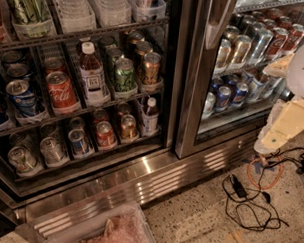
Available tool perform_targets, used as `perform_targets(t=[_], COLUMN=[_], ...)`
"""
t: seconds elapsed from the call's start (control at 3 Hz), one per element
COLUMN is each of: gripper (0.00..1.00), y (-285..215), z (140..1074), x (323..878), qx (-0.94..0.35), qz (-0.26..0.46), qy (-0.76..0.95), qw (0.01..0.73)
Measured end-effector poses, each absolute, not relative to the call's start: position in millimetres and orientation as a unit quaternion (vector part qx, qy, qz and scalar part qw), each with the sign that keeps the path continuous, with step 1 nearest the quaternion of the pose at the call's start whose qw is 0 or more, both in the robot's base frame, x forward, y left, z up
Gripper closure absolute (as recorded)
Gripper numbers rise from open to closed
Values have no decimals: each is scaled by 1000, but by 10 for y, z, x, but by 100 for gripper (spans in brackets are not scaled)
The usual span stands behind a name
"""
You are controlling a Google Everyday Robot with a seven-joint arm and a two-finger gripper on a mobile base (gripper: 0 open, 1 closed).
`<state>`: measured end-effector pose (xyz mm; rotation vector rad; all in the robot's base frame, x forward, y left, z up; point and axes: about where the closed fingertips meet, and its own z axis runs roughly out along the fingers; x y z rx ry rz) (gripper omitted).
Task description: Pick coke can from bottom shelf of fridge
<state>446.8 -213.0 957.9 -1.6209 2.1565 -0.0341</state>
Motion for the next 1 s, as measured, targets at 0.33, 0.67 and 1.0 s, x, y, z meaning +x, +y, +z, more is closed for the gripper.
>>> perform_targets(t=[0.33,0.67,1.0], gripper=[0,0,0], y=[-1907,-1907,-1828], z=[9355,9355,9354], x=[4635,4635,4684], qx=[-598,-598,-595], qz=[10,10,6], qy=[768,768,768], qw=[229,229,238])
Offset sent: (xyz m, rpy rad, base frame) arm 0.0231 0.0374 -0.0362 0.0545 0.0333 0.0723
